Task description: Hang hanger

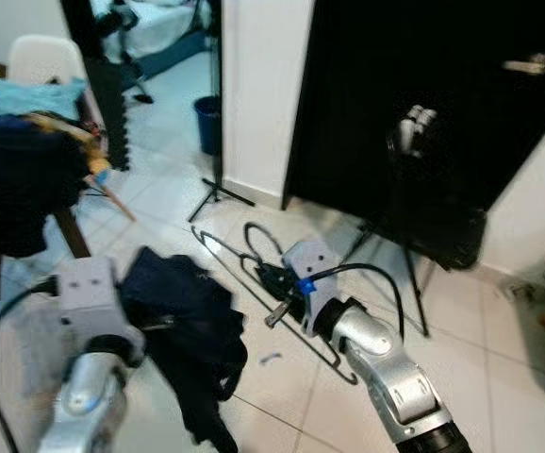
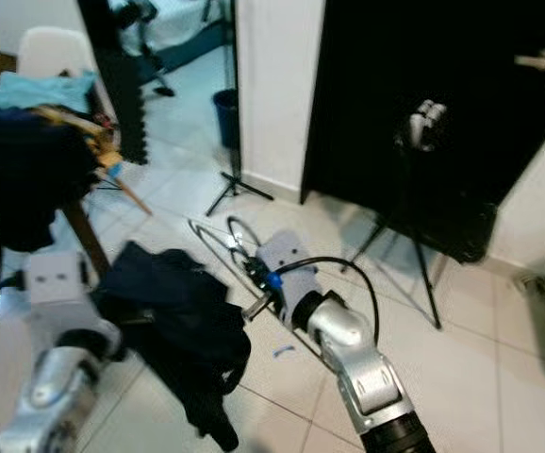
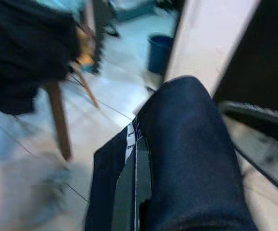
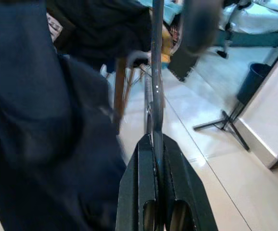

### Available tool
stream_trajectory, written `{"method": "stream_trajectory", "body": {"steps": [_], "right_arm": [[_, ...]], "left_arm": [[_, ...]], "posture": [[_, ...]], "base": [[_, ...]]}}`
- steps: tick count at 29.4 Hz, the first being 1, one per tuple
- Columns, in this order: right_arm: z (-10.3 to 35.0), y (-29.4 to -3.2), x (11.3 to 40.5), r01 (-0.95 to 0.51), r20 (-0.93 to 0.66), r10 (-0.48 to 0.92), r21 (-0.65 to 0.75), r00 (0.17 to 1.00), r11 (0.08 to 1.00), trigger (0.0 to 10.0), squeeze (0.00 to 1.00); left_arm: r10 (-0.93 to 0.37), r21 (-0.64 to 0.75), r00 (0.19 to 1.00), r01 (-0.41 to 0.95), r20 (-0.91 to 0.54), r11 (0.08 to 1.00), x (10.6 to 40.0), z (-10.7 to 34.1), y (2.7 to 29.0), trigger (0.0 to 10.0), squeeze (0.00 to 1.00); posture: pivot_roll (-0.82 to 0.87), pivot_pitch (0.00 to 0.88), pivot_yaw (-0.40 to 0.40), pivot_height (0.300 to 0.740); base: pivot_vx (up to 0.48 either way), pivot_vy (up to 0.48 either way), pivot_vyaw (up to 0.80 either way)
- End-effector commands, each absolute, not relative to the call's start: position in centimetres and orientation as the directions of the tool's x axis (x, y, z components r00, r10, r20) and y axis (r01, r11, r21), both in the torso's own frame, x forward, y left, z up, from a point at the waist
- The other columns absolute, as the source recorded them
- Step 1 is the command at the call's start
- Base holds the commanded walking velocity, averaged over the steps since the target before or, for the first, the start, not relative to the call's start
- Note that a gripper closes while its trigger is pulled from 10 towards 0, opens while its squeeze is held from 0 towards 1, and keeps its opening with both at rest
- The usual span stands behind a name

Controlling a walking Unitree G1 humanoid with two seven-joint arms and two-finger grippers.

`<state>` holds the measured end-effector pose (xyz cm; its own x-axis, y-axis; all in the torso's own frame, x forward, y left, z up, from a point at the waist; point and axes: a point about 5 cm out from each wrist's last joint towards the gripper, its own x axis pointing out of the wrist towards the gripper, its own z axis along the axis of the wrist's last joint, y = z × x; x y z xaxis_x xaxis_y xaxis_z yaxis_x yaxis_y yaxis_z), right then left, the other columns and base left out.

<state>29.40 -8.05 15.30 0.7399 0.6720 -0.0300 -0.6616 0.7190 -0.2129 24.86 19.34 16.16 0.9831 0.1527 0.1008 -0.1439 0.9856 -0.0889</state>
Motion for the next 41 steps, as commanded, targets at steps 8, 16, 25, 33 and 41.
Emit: {"method": "stream_trajectory", "body": {"steps": [8,16,25,33,41], "right_arm": [[15.0,-8.9,29.3,-0.657,-0.033,0.666,-0.209,0.745,0.724,10.0,0.0],[15.1,-8.8,29.3,-0.669,-0.04,0.679,-0.222,0.733,0.709,10.0,0.0],[15.1,-8.8,29.3,-0.673,-0.034,0.682,-0.199,0.731,0.712,10.0,0.0],[15.1,-8.7,29.4,-0.659,-0.025,0.667,-0.186,0.745,0.729,10.0,0.0],[15.2,-8.8,29.5,-0.651,-0.009,0.66,-0.176,0.751,0.739,10.0,0.0]], "left_arm": [[0.125,-0.091,0.984,-0.113,0.126,0.989,25.1,16.6,18.9,10.0,0.0],[0.13,-0.089,0.979,-0.117,0.155,0.989,25.4,17.5,19.3,10.0,0.0],[0.134,-0.086,0.977,-0.121,0.167,0.989,25.4,17.9,19.5,10.0,0.0],[0.063,-0.074,0.972,-0.047,0.228,0.996,25.9,19.7,18.7,10.0,0.0],[-0.051,-0.059,0.947,0.073,0.316,0.996,26.2,22.5,17.7,10.0,0.0]], "posture": [[-0.05,0.074,-0.064,0.74],[-0.05,0.077,-0.066,0.74],[-0.04,0.077,-0.067,0.74],[-0.04,0.074,-0.064,0.74],[-0.05,0.073,-0.063,0.74]], "base": [[0.299,0.0,0.0],[0.303,0.0,0.04],[0.304,0.0,0.78],[0.311,0.0,0.22],[0.307,0.0,0.0]]}}
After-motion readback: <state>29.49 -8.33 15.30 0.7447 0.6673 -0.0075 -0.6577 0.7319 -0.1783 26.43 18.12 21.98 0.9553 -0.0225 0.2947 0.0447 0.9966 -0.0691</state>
